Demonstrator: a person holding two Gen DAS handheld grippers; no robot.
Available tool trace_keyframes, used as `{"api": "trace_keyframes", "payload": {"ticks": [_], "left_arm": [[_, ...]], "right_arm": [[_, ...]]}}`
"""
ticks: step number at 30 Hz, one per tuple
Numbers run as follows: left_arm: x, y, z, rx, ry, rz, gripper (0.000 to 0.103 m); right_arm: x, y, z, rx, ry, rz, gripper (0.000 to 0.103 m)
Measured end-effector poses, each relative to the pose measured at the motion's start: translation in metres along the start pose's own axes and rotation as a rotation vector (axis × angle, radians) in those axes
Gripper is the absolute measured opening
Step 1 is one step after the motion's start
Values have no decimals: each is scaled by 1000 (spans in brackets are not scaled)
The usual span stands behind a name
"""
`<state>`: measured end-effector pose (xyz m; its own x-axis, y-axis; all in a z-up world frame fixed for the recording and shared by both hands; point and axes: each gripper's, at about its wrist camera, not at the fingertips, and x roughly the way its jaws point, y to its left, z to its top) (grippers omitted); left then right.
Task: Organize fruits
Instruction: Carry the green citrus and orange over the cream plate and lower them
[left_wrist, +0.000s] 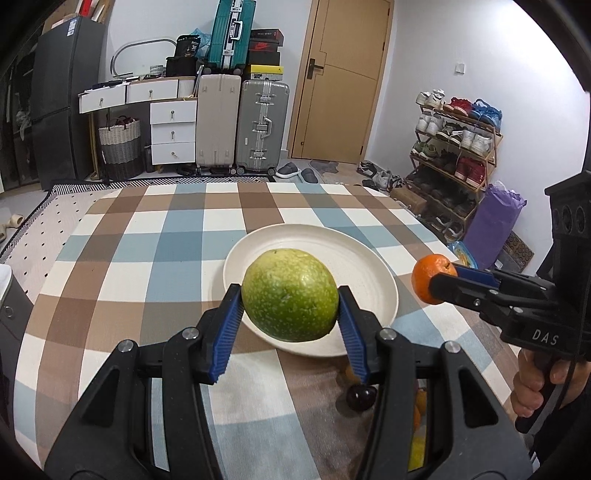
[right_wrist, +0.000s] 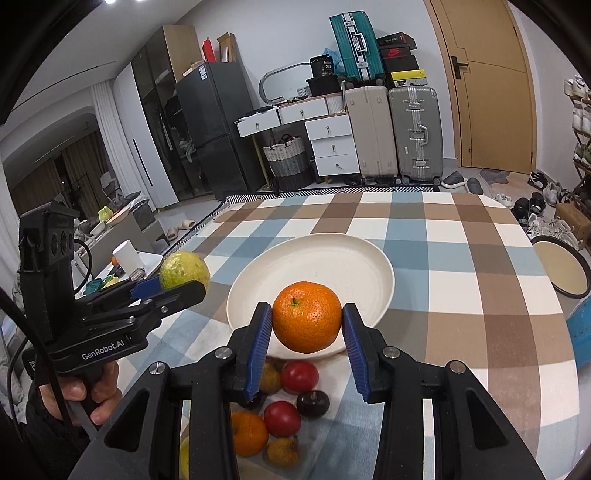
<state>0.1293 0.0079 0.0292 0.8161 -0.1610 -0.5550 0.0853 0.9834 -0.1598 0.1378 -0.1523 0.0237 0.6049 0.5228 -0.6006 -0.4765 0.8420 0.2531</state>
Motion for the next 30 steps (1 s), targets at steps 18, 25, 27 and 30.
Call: {"api": "trace_keyframes", "payload": {"ticks": [18, 25, 27, 30], "left_arm": [[69, -7, 16, 67, 41, 24, 48], [85, -8, 8, 77, 79, 19, 48], [88, -7, 6, 78, 88, 22, 48], [95, -6, 4, 79, 108, 36, 48]], "right_arm": [[45, -22, 17, 23, 38, 1, 40], [69, -25, 14, 19, 85, -2, 40], [74, -27, 13, 22, 93, -2, 40], [83, -29, 10, 23, 116, -9, 40]]}}
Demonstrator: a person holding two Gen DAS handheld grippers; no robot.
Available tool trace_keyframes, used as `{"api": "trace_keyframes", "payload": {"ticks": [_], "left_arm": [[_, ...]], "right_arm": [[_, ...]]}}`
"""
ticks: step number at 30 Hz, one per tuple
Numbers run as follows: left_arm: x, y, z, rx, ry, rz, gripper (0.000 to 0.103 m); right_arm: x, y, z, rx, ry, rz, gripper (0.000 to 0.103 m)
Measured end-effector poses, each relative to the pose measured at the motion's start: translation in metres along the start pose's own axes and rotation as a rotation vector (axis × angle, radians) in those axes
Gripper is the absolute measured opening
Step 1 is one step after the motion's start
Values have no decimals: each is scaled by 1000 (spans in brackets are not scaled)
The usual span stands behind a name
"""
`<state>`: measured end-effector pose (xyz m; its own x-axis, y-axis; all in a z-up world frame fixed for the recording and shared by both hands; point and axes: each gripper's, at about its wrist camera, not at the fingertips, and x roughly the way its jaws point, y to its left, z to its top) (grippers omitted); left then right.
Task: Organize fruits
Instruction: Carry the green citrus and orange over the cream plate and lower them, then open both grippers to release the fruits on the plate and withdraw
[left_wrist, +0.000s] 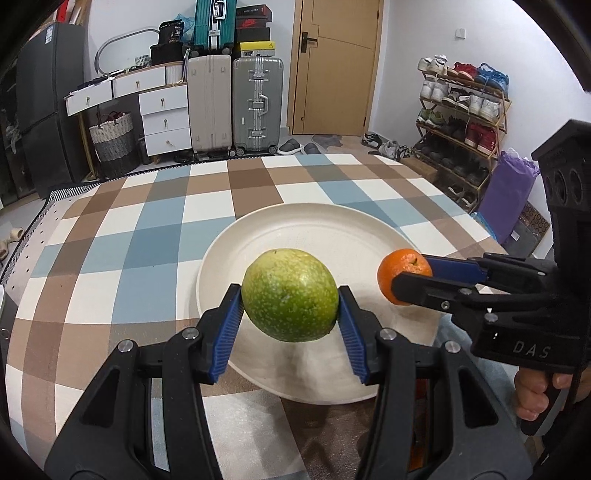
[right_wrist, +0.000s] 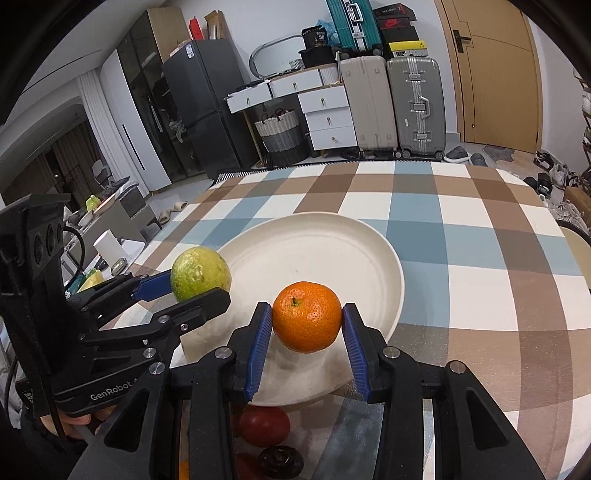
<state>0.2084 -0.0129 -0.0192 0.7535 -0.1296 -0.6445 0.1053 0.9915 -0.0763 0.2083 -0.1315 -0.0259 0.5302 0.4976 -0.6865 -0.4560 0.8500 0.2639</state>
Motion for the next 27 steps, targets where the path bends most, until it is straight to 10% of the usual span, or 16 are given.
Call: {"api": "trace_keyframes", "payload": {"ticks": [21, 27], "left_arm": [[15, 5, -5, -12, 62, 1, 48], [12, 5, -4, -8, 48, 8, 55]], "right_arm": [[16, 0, -6, 9, 38, -30, 40], [9, 5, -6, -8, 16, -33, 64]]}}
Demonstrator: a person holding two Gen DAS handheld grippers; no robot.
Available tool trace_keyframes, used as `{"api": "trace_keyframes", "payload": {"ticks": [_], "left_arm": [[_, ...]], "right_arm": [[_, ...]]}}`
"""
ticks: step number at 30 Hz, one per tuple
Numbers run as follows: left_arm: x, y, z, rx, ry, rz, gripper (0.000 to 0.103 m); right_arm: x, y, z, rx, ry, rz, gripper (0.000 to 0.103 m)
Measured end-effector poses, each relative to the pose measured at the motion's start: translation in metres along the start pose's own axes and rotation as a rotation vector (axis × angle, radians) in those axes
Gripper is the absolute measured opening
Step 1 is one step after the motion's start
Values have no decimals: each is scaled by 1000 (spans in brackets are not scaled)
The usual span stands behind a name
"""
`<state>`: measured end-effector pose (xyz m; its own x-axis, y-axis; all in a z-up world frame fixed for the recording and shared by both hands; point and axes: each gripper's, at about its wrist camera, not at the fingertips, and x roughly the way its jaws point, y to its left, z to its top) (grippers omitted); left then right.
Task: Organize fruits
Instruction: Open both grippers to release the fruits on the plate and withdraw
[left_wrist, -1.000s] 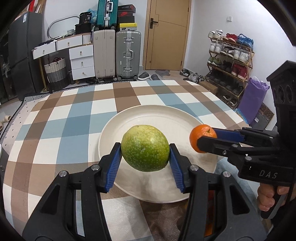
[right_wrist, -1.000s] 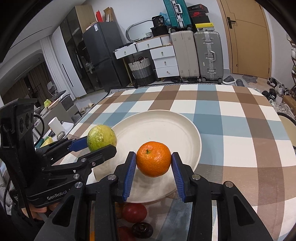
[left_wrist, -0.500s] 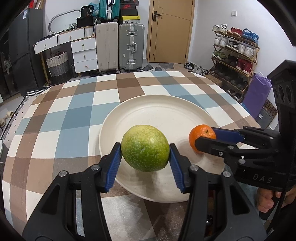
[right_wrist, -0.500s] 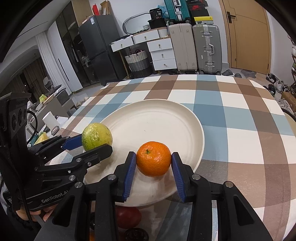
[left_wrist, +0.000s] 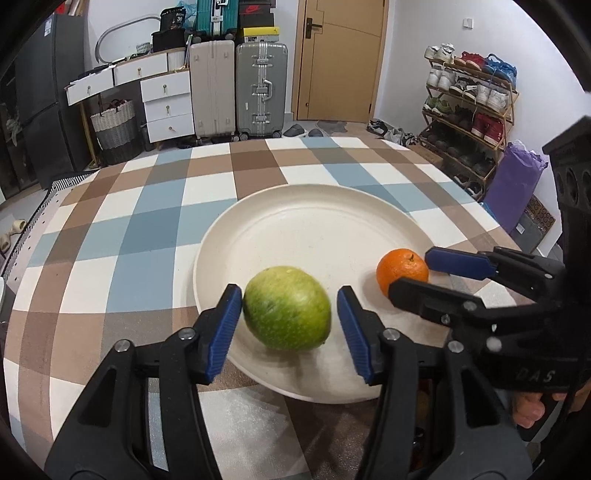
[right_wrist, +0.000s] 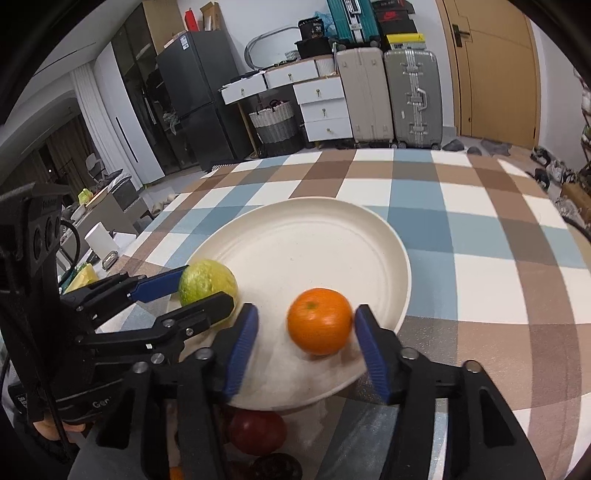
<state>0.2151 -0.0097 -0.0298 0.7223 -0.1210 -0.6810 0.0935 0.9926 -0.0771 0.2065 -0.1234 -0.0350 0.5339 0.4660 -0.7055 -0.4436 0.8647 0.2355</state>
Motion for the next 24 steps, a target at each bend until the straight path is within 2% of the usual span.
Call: {"api": "trace_keyframes", "payload": {"ticks": [1, 4, 6, 9, 12, 14, 24], "left_arm": [[-2, 1, 0, -3, -6, -1, 62], [-13, 3, -1, -10, -40, 8, 82], [-21, 3, -4, -7, -60, 0, 84], [-35, 4, -6, -18, -75, -14, 88], [-56, 4, -9, -36, -110, -2, 103], [-72, 2, -13, -22, -139, 4, 102], [-135, 0, -43, -51, -141, 25, 102]], "right_arm": [[-2, 0, -1, -2, -9, -8, 67], [-11, -3, -3, 12, -21, 7, 69], [-18, -5, -4, 15, -24, -10, 73], [-34, -13, -7, 25, -46, -42, 89], [-50, -17, -9, 38, -63, -34, 102], [-62, -17, -12, 43, -70, -6, 103], [-104, 3, -32, -5, -88, -14, 103]]}}
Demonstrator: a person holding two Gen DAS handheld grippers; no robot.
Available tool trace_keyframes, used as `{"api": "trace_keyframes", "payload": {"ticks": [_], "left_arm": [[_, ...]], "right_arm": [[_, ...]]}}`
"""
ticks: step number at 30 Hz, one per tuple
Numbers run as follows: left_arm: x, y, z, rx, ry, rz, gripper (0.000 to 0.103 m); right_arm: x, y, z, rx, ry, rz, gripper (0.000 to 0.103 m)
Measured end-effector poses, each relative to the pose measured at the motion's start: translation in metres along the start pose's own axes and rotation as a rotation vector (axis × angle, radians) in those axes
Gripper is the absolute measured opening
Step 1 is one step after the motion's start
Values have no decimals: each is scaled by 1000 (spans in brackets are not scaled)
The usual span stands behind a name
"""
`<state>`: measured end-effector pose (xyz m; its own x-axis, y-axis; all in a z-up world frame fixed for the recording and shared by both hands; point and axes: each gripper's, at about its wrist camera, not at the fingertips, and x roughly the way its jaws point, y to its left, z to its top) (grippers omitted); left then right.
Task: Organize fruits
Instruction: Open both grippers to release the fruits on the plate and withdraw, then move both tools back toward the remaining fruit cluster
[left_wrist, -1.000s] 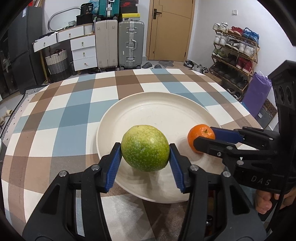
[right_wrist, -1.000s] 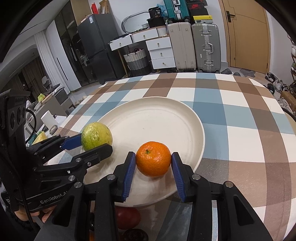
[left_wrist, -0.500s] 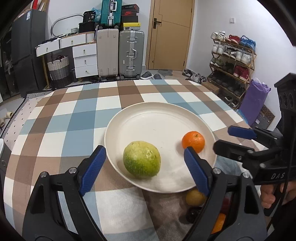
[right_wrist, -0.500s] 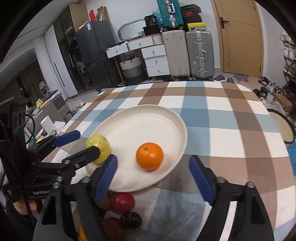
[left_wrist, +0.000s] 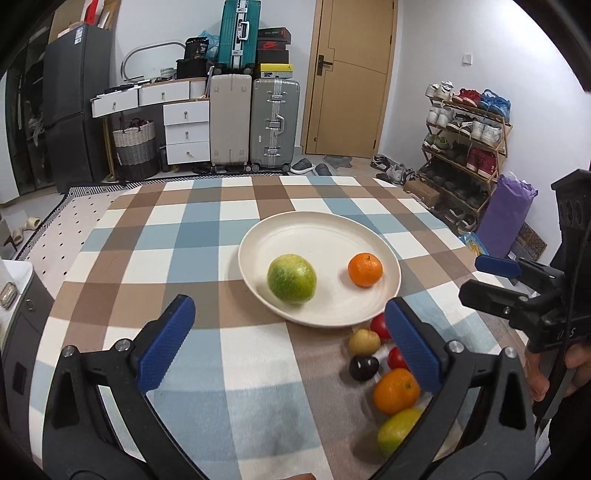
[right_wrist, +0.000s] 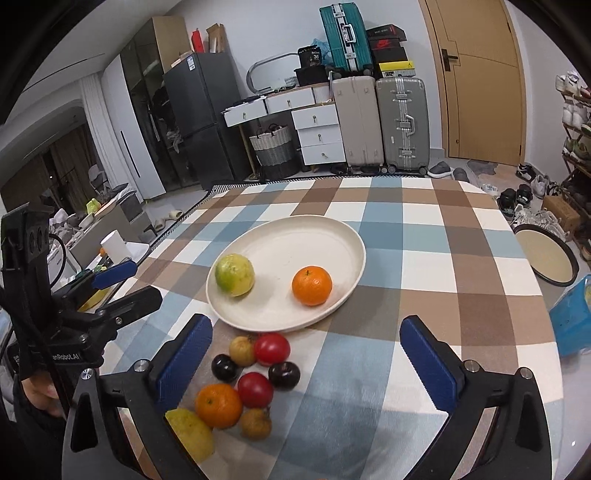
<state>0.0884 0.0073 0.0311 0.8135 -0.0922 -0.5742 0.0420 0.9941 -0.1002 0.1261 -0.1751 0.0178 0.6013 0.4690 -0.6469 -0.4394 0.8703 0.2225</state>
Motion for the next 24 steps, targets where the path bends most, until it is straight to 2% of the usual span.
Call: {"api": "trace_keyframes", "payload": {"ticks": [9, 24], "left_arm": [[-53, -14, -22, 3, -21, 9, 102], [-86, -38, -38, 25, -20, -16, 102]], "right_arm": [[-31, 14, -18, -30, 1, -3, 103], [-51, 17, -44, -35, 23, -8, 103]]}}
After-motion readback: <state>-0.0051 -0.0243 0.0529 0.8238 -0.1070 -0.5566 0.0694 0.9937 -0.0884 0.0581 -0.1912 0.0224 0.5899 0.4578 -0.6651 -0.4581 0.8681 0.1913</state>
